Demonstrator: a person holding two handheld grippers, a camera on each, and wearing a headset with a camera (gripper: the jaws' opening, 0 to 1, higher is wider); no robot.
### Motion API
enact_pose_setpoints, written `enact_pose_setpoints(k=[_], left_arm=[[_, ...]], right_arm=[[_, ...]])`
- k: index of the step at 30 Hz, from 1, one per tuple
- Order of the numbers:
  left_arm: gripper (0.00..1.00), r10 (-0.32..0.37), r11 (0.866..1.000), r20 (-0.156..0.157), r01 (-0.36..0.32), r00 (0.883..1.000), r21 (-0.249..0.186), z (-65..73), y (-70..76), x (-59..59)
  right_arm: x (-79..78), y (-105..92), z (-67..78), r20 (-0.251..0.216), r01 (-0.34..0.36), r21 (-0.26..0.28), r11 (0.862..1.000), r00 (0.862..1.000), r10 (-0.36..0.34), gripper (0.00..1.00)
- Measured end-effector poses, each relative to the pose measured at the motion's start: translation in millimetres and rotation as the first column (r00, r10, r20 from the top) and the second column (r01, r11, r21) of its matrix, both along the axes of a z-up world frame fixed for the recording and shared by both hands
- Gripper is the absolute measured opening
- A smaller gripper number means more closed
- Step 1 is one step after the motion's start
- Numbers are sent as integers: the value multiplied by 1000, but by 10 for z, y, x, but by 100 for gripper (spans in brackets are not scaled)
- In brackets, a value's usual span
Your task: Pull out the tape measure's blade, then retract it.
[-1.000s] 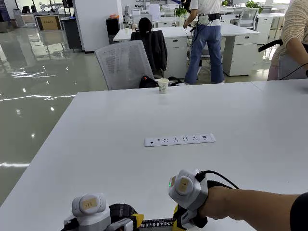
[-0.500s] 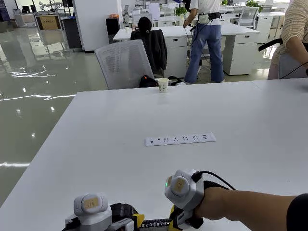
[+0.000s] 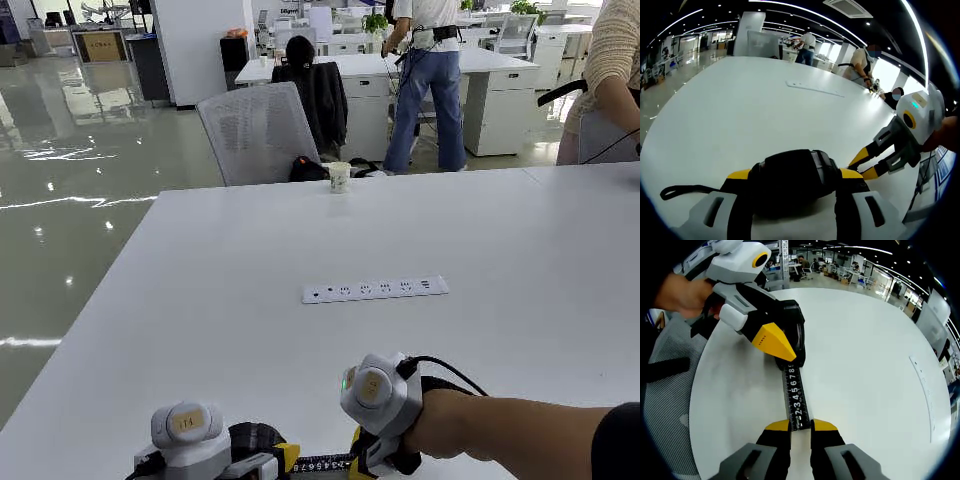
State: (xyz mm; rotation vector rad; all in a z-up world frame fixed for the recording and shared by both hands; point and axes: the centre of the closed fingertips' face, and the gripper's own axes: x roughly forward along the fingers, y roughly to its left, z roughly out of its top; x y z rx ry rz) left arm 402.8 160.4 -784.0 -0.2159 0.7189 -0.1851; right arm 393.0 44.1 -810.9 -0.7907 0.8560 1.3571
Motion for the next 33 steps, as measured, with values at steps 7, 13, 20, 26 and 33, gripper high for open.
enact_pose_setpoints(k=[7,13,20,26,33], left_arm=[[61,-7,1000,4,7,1000,10,3,-9,-5],[61,-5,1000,1,5,1000,0,4,2,-4],[61,-8,1000,-2,8,1000,-1,4,11,-9],[61,-7,1000,0,7,1000,-5,5,12,-11],[61,-9,1000,-1,9,1000,-11,5,12,-11]], right_arm=[[-4,6,5,-13,10,-9,1000,1000,-10,12],[1,36,9,-14,22,-1,1000,1000,-22,12],[5,77,9,-21,26,10,1000,999,-26,12],[-1,105,3,-22,34,14,999,999,-34,12],[-10,137,1,-25,38,23,999,999,-38,12]])
